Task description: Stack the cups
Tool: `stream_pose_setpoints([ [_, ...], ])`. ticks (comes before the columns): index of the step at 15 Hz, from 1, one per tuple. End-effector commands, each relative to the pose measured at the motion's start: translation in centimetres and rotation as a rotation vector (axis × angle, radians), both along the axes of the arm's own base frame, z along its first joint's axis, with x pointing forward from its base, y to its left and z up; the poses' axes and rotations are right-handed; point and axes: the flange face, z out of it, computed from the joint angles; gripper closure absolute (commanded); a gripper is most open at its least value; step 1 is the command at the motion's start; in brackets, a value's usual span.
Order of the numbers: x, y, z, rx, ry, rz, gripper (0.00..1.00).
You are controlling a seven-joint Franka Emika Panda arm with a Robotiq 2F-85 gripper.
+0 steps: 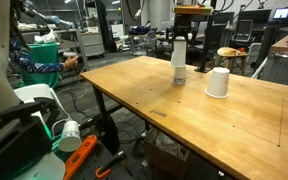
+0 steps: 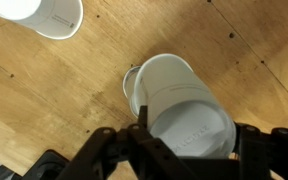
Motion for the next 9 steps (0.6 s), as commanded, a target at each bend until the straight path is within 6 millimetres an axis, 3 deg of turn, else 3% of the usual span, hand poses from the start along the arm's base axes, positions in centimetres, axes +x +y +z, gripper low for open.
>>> stream_pose_setpoints([
  [1,0.65,0.66,0.14,0.030,0.005,0.010,0.64],
  [5,0.77,1.18,-0.01,0.039,0.003,0.011,0.64],
  [6,0.80,1.13,0.01,0.040,0.003,0.013,0.14],
  [8,0.82,1.03,0.00,0.044,0.004,0.011,0.07],
  [9,0.86,0.99,-0.10,0.044,0.004,0.012,0.48],
])
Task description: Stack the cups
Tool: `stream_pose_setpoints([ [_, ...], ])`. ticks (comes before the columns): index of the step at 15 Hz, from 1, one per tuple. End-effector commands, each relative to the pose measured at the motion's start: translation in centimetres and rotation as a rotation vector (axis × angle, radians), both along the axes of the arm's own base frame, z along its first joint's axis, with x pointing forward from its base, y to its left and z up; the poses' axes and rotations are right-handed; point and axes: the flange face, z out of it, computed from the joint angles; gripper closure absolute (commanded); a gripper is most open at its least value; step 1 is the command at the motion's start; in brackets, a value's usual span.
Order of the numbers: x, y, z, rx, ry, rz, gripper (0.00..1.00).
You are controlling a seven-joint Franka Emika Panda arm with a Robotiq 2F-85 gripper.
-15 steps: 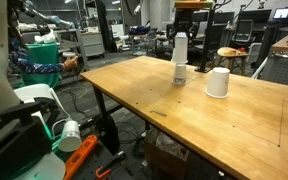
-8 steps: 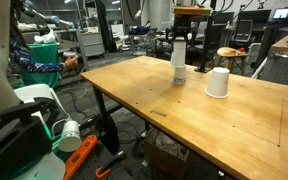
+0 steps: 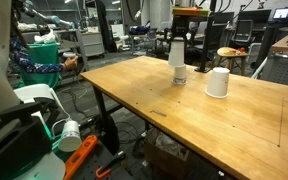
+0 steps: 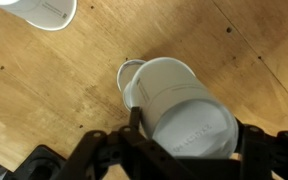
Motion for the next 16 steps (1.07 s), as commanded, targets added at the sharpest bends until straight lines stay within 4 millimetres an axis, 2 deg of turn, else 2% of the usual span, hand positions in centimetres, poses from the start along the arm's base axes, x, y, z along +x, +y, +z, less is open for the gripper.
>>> stream_pose_setpoints([
  [1,0.6,-0.1,0.2,0.033,0.003,-0.002,0.44],
  [2,0.6,-0.1,0.2,0.036,0.004,-0.006,0.05],
  [3,0.7,-0.2,0.2,0.037,0.003,-0.009,0.06],
  [5,0.7,-0.3,0.3,0.038,0.001,-0.010,0.00],
  [12,0.5,-1.2,0.8,0.049,-0.006,-0.024,0.00],
  [16,0.6,-2.0,1.9,0.040,-0.021,-0.028,0.00],
])
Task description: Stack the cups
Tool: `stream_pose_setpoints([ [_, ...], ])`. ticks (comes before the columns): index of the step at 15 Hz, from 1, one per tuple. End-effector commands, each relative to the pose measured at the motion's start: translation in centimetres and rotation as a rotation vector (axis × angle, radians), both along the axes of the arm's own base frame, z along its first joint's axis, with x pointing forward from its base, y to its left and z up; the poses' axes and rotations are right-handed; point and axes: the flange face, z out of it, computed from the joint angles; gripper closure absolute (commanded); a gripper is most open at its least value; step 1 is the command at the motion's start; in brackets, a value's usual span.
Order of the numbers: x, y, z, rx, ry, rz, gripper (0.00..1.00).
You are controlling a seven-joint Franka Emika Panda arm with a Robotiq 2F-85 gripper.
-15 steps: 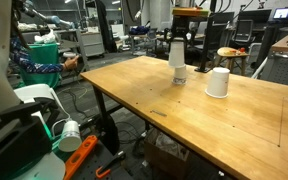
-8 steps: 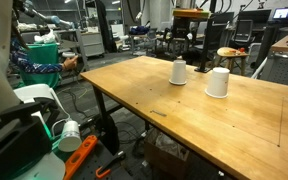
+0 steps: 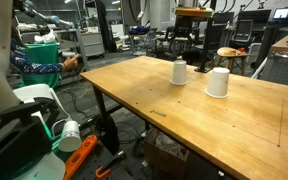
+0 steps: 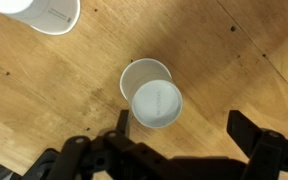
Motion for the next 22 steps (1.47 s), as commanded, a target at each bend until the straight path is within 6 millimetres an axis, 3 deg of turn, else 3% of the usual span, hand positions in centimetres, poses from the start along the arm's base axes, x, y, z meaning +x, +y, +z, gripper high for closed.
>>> stream_pose_setpoints([
  [1,0.4,-1.1,2.7,0.021,-0.028,-0.006,0.00],
  [6,0.9,-4.8,6.6,0.009,-0.084,-0.054,0.00],
  [10,0.3,-9.1,8.9,0.009,-0.103,-0.105,0.00],
  [15,0.0,-12.4,8.9,0.001,-0.098,-0.137,0.00],
  [22,0.6,-13.3,7.2,-0.002,-0.072,-0.140,0.00],
])
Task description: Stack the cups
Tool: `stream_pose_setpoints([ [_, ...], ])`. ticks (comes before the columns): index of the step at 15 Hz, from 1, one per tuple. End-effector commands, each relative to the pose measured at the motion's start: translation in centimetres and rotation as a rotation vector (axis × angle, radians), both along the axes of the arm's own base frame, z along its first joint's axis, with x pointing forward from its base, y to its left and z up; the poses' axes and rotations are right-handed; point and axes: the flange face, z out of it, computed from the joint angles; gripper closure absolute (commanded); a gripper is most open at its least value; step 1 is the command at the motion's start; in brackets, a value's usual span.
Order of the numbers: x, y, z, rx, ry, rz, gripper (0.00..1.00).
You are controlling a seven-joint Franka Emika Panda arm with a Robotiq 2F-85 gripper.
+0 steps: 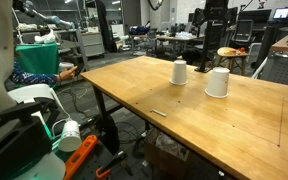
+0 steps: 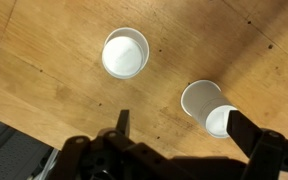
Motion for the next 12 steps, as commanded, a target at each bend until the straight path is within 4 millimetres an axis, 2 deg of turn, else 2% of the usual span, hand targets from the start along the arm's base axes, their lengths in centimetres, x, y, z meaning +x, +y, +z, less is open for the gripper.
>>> stream_pose_setpoints([
  [1,0.4,-1.3,0.6,0.024,0.003,0.003,0.00],
  [4,0.6,-2.7,0.4,0.024,0.008,-0.011,0.00],
  [7,0.8,-4.0,-0.7,0.021,0.021,-0.022,0.00],
  [12,1.5,-4.9,-3.7,0.020,0.052,-0.034,0.00],
])
